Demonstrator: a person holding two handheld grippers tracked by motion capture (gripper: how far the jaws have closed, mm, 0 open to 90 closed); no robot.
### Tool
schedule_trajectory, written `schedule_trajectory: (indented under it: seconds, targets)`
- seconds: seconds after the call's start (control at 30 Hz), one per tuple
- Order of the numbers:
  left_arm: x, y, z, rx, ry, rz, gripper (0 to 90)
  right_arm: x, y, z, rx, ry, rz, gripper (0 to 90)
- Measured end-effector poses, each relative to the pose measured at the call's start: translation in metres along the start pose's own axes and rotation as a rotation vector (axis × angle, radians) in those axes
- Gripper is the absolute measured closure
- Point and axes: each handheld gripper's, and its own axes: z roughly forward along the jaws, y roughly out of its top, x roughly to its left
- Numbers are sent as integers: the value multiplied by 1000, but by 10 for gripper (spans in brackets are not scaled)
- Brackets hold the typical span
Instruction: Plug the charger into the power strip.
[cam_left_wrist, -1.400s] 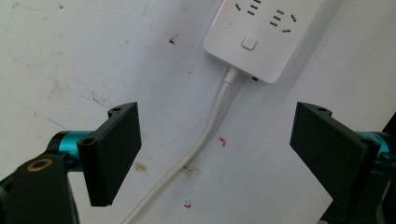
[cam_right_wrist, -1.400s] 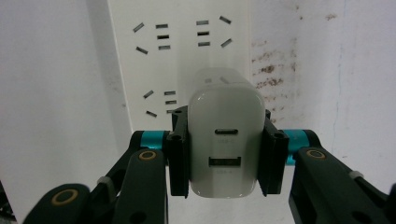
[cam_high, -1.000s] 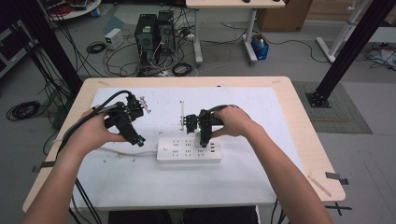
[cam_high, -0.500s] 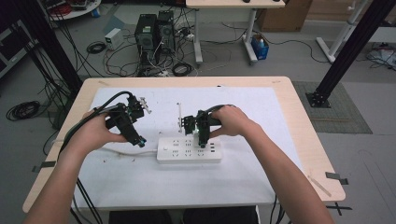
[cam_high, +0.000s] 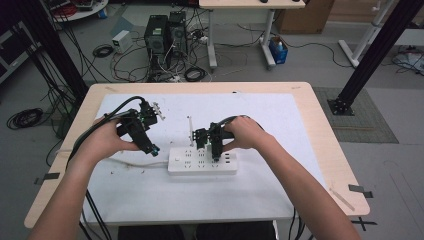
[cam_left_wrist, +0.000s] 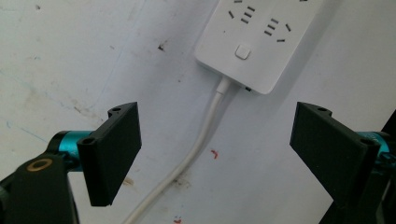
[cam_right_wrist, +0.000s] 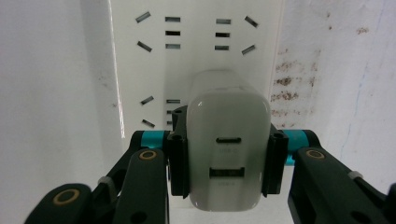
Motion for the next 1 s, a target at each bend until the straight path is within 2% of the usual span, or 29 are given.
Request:
schedule_trajectory:
  seconds: [0.03, 0.13, 0.17, 0.2, 0.23, 0.27, 0.3, 0.33, 0.4, 0.47, 0.5, 0.53, 0.57, 0.6, 0.63, 0.67, 0.7, 0.77, 0.83, 0.93, 1.0]
  targets:
    - [0, 1, 0, -7, -4, -1, 165, -1, -2, 0, -14, 15, 16, 630]
    - [0, 4, 0, -16, -3, -2, 165, -5, -4, 1, -31, 33, 4, 624]
    - [0, 4, 1, -20, -1, 3, 165, -7, -6, 1, -54, 48, 12, 620]
    - [0, 4, 1, -23, -2, 3, 165, -9, -9, 0, -58, 69, 58, 601]
    - [-1, 2, 2, -26, 4, 0, 165, -12, -12, -1, -73, 84, 98, 538]
    - [0, 1, 2, -26, 10, 4, 165, -13, -17, -6, -119, 84, 132, 518]
    - [0, -1, 2, -36, 11, -3, 165, -13, -23, -14, -166, 86, 168, 452]
    - [2, -3, 3, -42, 7, -5, 165, -14, -31, -23, -200, 68, 214, 376]
    - [4, -5, 4, -39, 32, -10, 165, -17, -52, -40, -254, 17, 338, 321]
    - [5, -7, 4, -43, 58, -18, 165, -18, -80, -56, -311, -22, 458, 304]
    - [5, -7, 4, -43, 58, -18, 165, -18, -80, -56, -311, -22, 458, 304]
    - [7, -8, 4, -47, 61, -25, 165, -16, -95, -63, -339, -43, 526, 296]
    - [7, -8, 4, -50, 58, -34, 165, -12, -120, -73, -343, -82, 674, 296]
    - [9, -8, 4, -37, 57, -34, 165, -11, -130, -77, -337, -95, 744, 296]
    - [10, -8, 5, -29, 58, -34, 165, -8, -147, -82, -336, -107, 860, 296]
    - [12, -7, 4, -16, 57, -38, 165, -6, -156, -85, -336, -89, 923, 296]
    - [13, -6, 4, -10, 59, -46, 165, -4, -171, -88, -321, -37, 1014, 296]
    - [16, -4, 2, 3, 76, -60, 165, 2, -189, -92, -267, -24, 1122, 295]
    - [18, -2, 0, 8, 78, -64, 165, 7, -201, -93, -207, 23, 1197, 275]
    - [17, 2, -2, 12, 81, -59, 165, 11, -214, -94, -181, 53, 1261, 275]
    - [16, 4, -2, 8, 80, -60, 165, 14, -219, -96, -193, 56, 1279, 274]
